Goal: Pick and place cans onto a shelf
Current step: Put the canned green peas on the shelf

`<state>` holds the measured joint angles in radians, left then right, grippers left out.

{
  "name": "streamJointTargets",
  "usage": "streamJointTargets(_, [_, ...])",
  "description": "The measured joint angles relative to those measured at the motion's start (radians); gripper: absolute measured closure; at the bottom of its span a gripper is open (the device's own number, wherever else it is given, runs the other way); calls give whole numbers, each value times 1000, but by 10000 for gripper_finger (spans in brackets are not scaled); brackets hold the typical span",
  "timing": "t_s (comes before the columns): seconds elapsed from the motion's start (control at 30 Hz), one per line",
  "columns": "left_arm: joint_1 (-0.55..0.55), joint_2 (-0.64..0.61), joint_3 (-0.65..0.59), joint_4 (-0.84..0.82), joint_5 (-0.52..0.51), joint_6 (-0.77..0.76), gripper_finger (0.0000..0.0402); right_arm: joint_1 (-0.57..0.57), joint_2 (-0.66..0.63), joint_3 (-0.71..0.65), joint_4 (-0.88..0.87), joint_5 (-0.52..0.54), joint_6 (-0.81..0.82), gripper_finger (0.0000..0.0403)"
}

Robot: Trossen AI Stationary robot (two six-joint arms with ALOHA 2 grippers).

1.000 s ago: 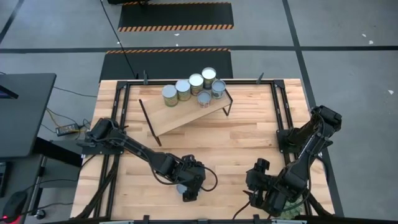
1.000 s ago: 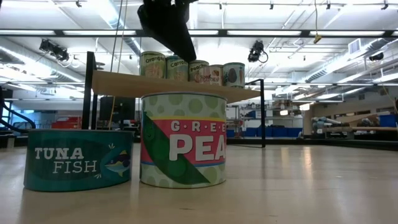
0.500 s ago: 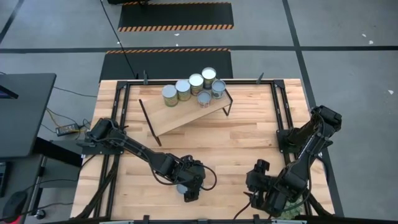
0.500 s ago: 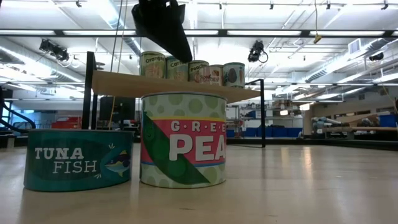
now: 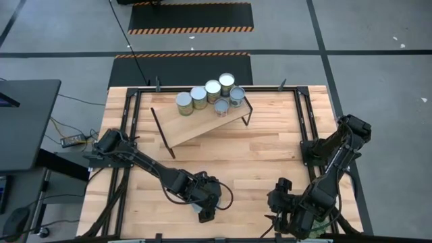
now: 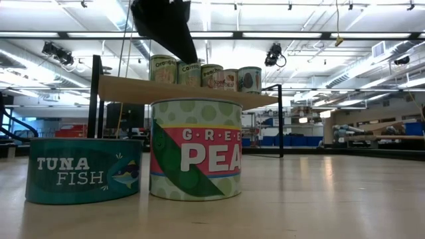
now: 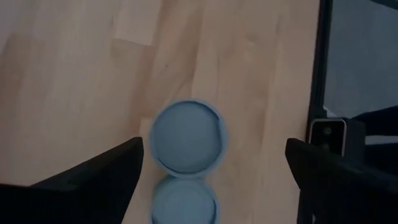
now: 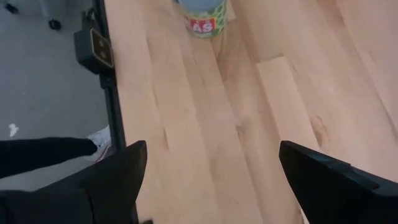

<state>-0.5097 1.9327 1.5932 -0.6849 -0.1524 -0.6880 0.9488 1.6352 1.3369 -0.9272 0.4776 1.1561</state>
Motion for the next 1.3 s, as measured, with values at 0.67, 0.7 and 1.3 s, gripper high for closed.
streamJointTargets(0.67, [-65, -2, -25, 14, -177, 252, 4, 41, 0, 0, -26, 12, 45, 30])
streamJointTargets(0.7, [-65, -2, -36, 13, -181, 248, 4, 41, 0, 0, -29, 12, 45, 30])
streamJointTargets(1.3, [-30, 49, -76, 130, -205, 235, 4, 39, -1, 0, -63, 26, 48, 30])
